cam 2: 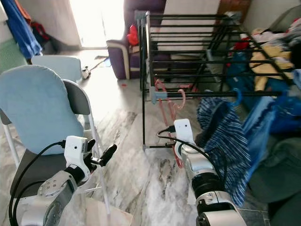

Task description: Hang hanger

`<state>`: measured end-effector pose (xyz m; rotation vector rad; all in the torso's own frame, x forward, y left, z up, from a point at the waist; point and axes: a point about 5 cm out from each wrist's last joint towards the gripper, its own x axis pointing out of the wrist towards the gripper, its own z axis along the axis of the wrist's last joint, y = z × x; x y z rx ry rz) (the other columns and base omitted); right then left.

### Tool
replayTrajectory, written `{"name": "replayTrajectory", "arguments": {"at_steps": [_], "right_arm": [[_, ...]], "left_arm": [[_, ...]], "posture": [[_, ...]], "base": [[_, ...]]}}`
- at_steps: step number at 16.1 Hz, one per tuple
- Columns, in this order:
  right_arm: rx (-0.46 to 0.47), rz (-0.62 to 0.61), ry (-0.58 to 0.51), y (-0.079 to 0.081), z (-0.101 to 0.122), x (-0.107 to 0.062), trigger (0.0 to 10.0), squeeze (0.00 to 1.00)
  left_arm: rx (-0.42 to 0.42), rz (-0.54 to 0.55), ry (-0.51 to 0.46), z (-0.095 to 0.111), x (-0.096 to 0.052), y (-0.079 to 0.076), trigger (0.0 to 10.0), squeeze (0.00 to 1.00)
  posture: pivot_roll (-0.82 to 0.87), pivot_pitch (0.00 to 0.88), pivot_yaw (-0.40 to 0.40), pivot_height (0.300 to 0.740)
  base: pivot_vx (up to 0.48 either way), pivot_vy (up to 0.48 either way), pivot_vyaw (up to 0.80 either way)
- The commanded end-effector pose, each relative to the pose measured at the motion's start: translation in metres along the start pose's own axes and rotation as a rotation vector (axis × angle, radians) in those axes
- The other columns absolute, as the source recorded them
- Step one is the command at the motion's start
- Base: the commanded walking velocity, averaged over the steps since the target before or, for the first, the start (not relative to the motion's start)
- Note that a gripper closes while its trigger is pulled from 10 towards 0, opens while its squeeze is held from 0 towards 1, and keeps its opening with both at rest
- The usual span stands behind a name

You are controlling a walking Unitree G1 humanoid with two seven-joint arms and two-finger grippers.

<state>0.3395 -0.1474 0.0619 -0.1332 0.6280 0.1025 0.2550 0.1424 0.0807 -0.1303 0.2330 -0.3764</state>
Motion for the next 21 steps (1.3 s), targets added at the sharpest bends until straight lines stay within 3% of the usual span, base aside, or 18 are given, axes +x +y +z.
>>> {"name": "replayTrajectory", "arguments": {"at_steps": [1,7,13,21], "right_arm": [[-0.018,0.001,-0.034,0.001,0.009,0.000,10.0,0.00],[-0.035,0.022,-0.021,0.000,0.008,0.003,10.0,0.00],[-0.035,0.042,-0.002,0.002,0.005,0.004,10.0,0.00],[-0.040,0.147,-0.001,0.032,0.002,-0.004,10.0,0.00]], "left_arm": [[0.009,0.010,-0.023,0.005,-0.001,0.001,10.0,0.00],[0.010,0.000,-0.013,0.004,0.000,0.000,10.0,0.00],[0.009,-0.004,-0.006,0.002,0.000,-0.001,10.0,0.00],[0.014,-0.014,0.014,0.000,0.002,-0.003,10.0,0.00]], "posture": [[-0.07,0.000,-0.014,0.740],[-0.07,0.000,-0.014,0.740],[-0.07,0.000,-0.016,0.740],[-0.08,0.000,-0.011,0.740]], "base": [[0.420,0.000,0.00],[0.405,0.000,0.00],[0.000,0.000,0.00],[0.000,0.000,0.00]]}}
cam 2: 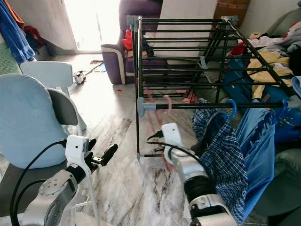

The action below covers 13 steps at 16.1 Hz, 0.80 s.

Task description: Hang hanger

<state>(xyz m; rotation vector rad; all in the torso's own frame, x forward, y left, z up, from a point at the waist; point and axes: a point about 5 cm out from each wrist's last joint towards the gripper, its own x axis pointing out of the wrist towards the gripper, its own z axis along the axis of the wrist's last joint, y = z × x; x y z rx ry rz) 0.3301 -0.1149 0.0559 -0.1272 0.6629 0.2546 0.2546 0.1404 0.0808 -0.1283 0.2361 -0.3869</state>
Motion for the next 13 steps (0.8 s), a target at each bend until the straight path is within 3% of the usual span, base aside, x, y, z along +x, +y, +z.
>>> {"name": "replayTrajectory", "arguments": {"at_steps": [1,5,8,11,12,13], "right_arm": [[-0.002,0.002,-0.025,-0.001,0.007,-0.002,10.0,0.00],[0.026,0.019,0.050,-0.002,0.003,0.003,10.0,0.00],[0.042,0.067,0.153,0.001,-0.014,0.004,10.0,0.00],[0.021,0.070,0.168,0.001,-0.021,0.005,10.0,0.00],[0.023,0.065,0.152,0.000,-0.021,0.005,10.0,0.91],[0.010,0.057,0.137,-0.001,-0.020,0.004,10.0,1.00]], "left_arm": [[0.012,-0.007,0.012,0.000,0.002,-0.002,10.0,0.00],[0.014,-0.023,0.023,-0.001,0.002,-0.003,10.0,0.00],[0.022,-0.038,0.035,-0.003,0.002,-0.005,10.0,0.00],[0.025,-0.040,0.044,-0.004,0.001,-0.006,10.0,0.00],[0.027,-0.041,0.046,-0.004,0.001,-0.006,10.0,0.00],[0.027,-0.042,0.046,-0.004,0.001,-0.006,10.0,0.00]], "posture": [[-0.08,0.000,-0.011,0.740],[-0.07,0.000,-0.015,0.740],[-0.07,0.000,-0.022,0.740],[-0.07,0.000,-0.022,0.740],[-0.07,0.000,-0.021,0.740],[-0.07,0.000,-0.018,0.740]], "base": [[0.000,0.000,0.00],[0.000,0.000,0.00],[0.000,0.000,0.00],[0.000,0.000,0.00],[0.000,0.000,0.00],[0.000,0.000,0.00]]}}
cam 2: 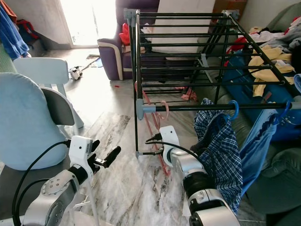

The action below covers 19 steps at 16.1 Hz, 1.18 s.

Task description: Hang hanger

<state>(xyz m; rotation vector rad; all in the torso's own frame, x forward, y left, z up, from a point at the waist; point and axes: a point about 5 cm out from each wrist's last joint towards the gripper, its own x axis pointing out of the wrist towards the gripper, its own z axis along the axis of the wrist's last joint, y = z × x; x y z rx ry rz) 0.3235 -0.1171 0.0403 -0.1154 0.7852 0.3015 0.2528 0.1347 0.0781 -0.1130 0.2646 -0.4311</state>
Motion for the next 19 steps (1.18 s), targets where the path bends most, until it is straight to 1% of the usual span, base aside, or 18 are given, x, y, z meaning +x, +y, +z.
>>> {"name": "replayTrajectory", "arguments": {"at_steps": [1,3,4,5,7,8,9,10,11,13,14,15,18,19], "right_arm": [[-0.019,-0.016,-0.031,-0.004,0.001,-0.002,10.0,1.00],[-0.025,-0.031,-0.112,-0.004,0.010,-0.006,10.0,1.00],[-0.067,-0.039,-0.154,-0.005,0.013,-0.009,10.0,1.00],[-0.071,-0.068,-0.175,-0.008,0.013,-0.013,10.0,1.00],[-0.067,-0.068,-0.194,-0.010,0.010,-0.019,10.0,1.00],[-0.123,-0.097,-0.242,-0.012,0.008,-0.025,10.0,1.00],[-0.139,-0.096,-0.262,-0.013,0.006,-0.030,10.0,1.00],[-0.143,-0.076,-0.274,-0.012,0.005,-0.034,10.0,1.00],[-0.121,-0.088,-0.291,-0.013,0.005,-0.040,10.0,1.00],[-0.120,-0.100,-0.320,-0.015,0.004,-0.045,10.0,1.00],[-0.162,-0.145,-0.367,-0.019,0.003,-0.054,10.0,1.00],[-0.160,-0.155,-0.396,-0.019,0.002,-0.062,10.0,1.00],[-0.145,-0.139,-0.450,-0.015,0.000,-0.075,10.0,1.00],[-0.145,-0.135,-0.459,-0.015,0.001,-0.076,10.0,1.00]], "left_arm": [[0.013,-0.002,0.014,-0.001,0.000,-0.001,10.0,0.00],[0.012,0.000,0.015,-0.001,0.000,-0.001,10.0,0.00],[0.015,0.007,0.016,-0.001,0.000,0.000,10.0,0.00],[0.018,0.011,0.017,-0.001,-0.001,0.000,10.0,0.00],[0.023,0.014,0.016,0.000,-0.001,0.000,10.0,0.00],[0.027,0.016,0.008,0.002,-0.003,0.000,10.0,0.00],[0.035,0.020,0.003,0.003,-0.004,0.000,10.0,0.00],[0.042,0.026,-0.002,0.004,-0.005,0.000,10.0,0.00],[0.049,0.028,-0.005,0.006,-0.007,0.000,10.0,0.00],[0.062,0.030,-0.005,0.007,-0.009,-0.001,10.0,0.00],[0.084,0.036,-0.020,0.011,-0.012,-0.004,10.0,0.00],[0.083,0.030,-0.026,0.013,-0.014,-0.008,10.0,0.00],[0.090,0.030,-0.024,0.011,-0.016,-0.009,10.0,0.00],[0.091,0.031,-0.024,0.012,-0.017,-0.009,10.0,0.00]], "posture": [[-0.07,0.000,-0.018,0.740],[-0.07,0.000,-0.016,0.740],[-0.07,0.000,-0.016,0.740],[-0.08,0.000,-0.014,0.740],[-0.08,0.000,-0.011,0.740],[-0.09,0.000,-0.005,0.740],[-0.09,0.000,-0.003,0.740],[-0.09,0.000,0.001,0.740],[-0.09,0.000,0.008,0.740],[-0.09,0.000,0.008,0.740],[-0.09,0.000,0.009,0.740],[-0.09,0.000,0.011,0.740],[-0.09,0.000,0.010,0.740],[-0.09,0.000,0.010,0.740]], "base": [[0.000,0.000,0.00],[0.000,0.000,0.00],[0.000,0.000,0.00],[0.000,0.000,0.00],[0.000,0.000,0.00],[0.000,0.000,0.00],[0.000,0.000,0.00],[0.000,0.000,0.00],[0.000,0.000,0.00],[0.000,0.000,0.00],[0.000,0.000,0.00],[0.000,0.000,0.00],[0.000,0.000,0.00],[0.000,0.000,0.00]]}}
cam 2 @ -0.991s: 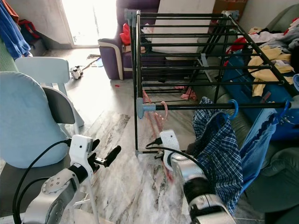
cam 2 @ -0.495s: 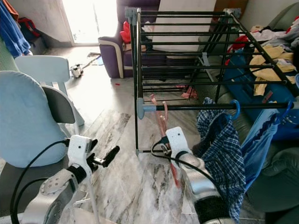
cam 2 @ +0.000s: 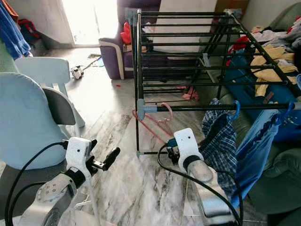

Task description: Hang hanger

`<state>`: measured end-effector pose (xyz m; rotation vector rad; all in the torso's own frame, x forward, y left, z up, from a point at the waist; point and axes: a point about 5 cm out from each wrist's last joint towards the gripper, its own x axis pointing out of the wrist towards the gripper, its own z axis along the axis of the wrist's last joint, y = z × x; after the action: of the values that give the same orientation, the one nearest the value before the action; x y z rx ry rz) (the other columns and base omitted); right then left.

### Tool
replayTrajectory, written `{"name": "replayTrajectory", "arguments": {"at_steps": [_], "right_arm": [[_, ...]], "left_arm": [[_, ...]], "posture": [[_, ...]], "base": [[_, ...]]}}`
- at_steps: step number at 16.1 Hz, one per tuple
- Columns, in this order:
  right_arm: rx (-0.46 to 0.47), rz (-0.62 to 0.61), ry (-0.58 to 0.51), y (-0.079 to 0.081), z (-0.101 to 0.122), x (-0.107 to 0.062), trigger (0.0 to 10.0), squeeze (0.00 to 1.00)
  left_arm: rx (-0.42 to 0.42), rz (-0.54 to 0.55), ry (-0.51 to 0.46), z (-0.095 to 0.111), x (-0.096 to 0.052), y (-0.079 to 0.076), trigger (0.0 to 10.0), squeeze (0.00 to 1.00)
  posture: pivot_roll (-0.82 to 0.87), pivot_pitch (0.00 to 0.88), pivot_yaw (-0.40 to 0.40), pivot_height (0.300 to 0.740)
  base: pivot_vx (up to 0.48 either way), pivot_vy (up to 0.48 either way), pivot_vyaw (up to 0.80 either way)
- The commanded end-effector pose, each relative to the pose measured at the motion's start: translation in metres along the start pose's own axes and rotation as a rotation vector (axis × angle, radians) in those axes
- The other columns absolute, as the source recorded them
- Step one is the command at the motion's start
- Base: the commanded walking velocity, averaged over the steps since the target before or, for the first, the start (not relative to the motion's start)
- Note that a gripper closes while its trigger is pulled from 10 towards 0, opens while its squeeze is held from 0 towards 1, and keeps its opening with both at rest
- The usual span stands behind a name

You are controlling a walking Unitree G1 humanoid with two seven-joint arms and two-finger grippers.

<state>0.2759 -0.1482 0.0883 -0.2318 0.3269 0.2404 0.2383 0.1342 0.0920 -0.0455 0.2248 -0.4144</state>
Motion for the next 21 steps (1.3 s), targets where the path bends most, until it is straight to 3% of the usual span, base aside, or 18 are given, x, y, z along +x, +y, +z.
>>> {"name": "replayTrajectory", "arguments": {"at_steps": [1,7,14,19,20,21], "right_arm": [[0.008,0.001,-0.044,-0.002,0.008,-0.004,10.0,1.00],[0.048,-0.040,-0.050,-0.003,0.006,-0.012,10.0,1.00],[0.078,-0.033,-0.087,0.001,0.015,-0.005,10.0,1.00],[0.087,-0.016,-0.130,0.003,0.020,-0.001,10.0,1.00],[0.083,-0.012,-0.157,0.003,0.022,0.001,10.0,0.99],[0.074,-0.013,-0.172,0.002,0.023,0.003,10.0,0.91]], "left_arm": [[0.021,0.011,0.000,0.003,-0.002,0.001,10.0,0.00],[0.040,-0.002,-0.010,0.007,0.002,0.000,10.0,0.00],[0.040,0.046,-0.016,0.005,0.002,0.004,10.0,0.00],[0.049,0.080,-0.028,0.005,0.003,0.009,10.0,0.00],[0.050,0.090,-0.029,0.004,0.003,0.011,10.0,0.00],[0.054,0.101,-0.029,0.004,0.003,0.013,10.0,0.00]], "posture": [[-0.09,0.000,0.012,0.740],[-0.10,0.000,0.016,0.740],[-0.09,0.000,0.010,0.740],[-0.08,0.000,0.009,0.740],[-0.07,0.000,0.007,0.740],[-0.07,0.000,0.006,0.740]], "base": [[0.000,0.000,0.00],[0.000,0.000,0.00],[0.000,0.000,0.00],[-0.266,0.000,0.00],[-0.315,0.000,0.00],[-0.442,0.000,0.00]]}}
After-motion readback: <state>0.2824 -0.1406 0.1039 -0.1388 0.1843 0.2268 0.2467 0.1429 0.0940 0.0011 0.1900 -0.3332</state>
